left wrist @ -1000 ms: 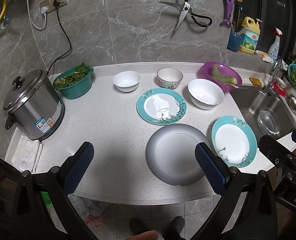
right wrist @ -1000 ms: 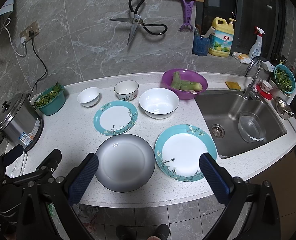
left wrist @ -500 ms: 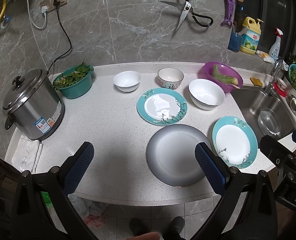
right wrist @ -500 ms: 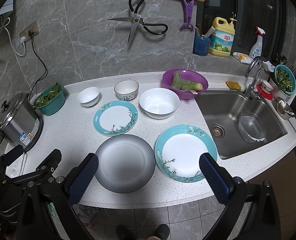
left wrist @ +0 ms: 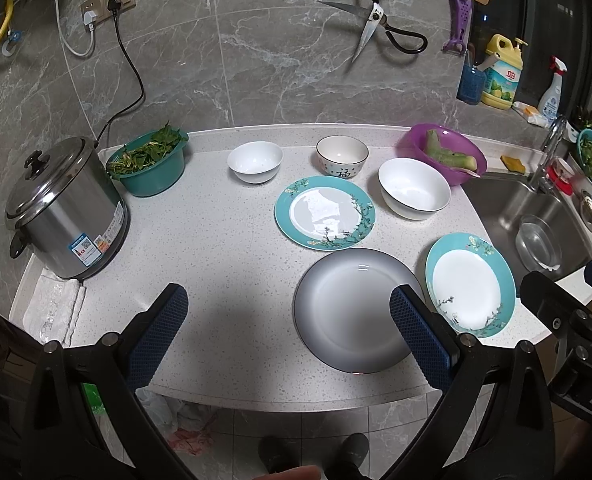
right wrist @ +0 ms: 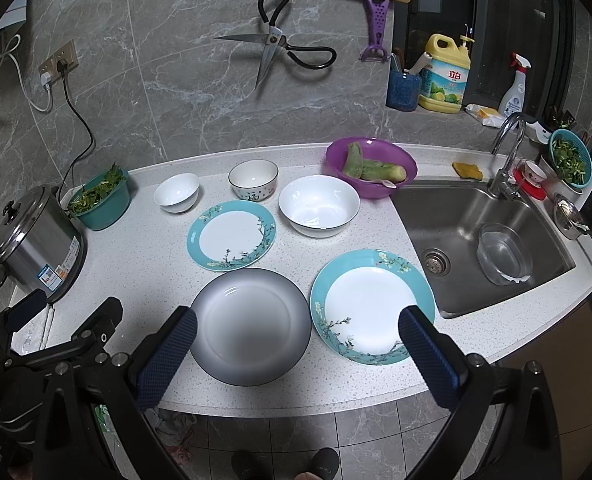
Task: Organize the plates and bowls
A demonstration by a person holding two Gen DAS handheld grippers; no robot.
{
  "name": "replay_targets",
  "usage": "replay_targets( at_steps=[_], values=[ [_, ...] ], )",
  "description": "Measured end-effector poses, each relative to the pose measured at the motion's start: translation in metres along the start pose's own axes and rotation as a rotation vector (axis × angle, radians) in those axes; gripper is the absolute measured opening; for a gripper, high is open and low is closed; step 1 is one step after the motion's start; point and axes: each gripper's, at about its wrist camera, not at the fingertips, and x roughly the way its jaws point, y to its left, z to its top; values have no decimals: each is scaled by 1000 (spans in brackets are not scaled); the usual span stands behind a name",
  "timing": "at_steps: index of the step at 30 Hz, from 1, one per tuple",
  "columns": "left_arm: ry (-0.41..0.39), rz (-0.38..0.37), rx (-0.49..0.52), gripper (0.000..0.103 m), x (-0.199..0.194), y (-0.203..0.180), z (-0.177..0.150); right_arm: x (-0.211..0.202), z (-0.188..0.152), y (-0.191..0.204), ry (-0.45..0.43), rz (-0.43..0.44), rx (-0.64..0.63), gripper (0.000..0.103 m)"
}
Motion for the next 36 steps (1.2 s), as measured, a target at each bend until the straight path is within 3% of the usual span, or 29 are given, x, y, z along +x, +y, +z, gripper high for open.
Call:
replay_targets(
  at_steps=[36],
  values=[
    [2,-1,-1,103,1,2,0,0,0,1,2,0,0,103]
  ],
)
